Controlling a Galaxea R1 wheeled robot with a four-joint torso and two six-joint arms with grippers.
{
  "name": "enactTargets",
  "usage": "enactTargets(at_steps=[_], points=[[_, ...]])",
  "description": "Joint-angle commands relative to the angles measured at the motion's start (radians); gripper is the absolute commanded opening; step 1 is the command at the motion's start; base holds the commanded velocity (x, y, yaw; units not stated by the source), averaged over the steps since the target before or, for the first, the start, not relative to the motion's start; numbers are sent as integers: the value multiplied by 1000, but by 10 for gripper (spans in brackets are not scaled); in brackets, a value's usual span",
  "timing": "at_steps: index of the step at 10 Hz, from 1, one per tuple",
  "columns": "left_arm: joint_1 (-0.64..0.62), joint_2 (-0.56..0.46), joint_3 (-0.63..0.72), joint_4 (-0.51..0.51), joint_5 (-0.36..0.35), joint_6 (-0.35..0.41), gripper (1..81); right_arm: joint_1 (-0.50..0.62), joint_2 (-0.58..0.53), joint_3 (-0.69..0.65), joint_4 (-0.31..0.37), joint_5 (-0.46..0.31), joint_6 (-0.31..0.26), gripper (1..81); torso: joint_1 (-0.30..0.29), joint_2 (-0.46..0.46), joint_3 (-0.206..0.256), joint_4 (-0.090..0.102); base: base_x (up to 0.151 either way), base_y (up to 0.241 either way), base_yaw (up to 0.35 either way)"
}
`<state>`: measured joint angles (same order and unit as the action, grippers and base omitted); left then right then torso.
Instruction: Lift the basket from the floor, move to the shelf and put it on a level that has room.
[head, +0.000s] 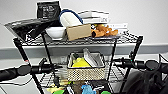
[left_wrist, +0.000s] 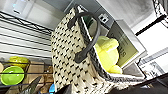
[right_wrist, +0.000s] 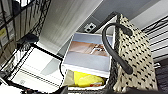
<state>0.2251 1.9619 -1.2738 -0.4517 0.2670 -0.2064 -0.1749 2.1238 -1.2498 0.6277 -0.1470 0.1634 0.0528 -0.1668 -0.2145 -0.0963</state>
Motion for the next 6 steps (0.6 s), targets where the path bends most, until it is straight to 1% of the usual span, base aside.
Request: enactTargets(at_steps=[1,2,3,5,6], points=[[-56,-141,143,50,-54,5,811,84,-153,176,6,43,1,811,0,0,0,0,0,0,0],[-36,-178,180,51,-55,8,811,56,-193,216,4,53,-1,811,0,0,0,0,0,0,0],[-5,-219,217,51,-57,13,811,5,-249,259,6,55,-7,811,0,0,0,0,0,0,0],[91,-262,263,50,-63,24,811,-85,-324,305,7,55,-8,811,0,0,1,0,0,0,0],[162,-273,292,62,-120,44,811,-131,-342,325,4,54,-8,811,0,-1,1,0,0,0,0]])
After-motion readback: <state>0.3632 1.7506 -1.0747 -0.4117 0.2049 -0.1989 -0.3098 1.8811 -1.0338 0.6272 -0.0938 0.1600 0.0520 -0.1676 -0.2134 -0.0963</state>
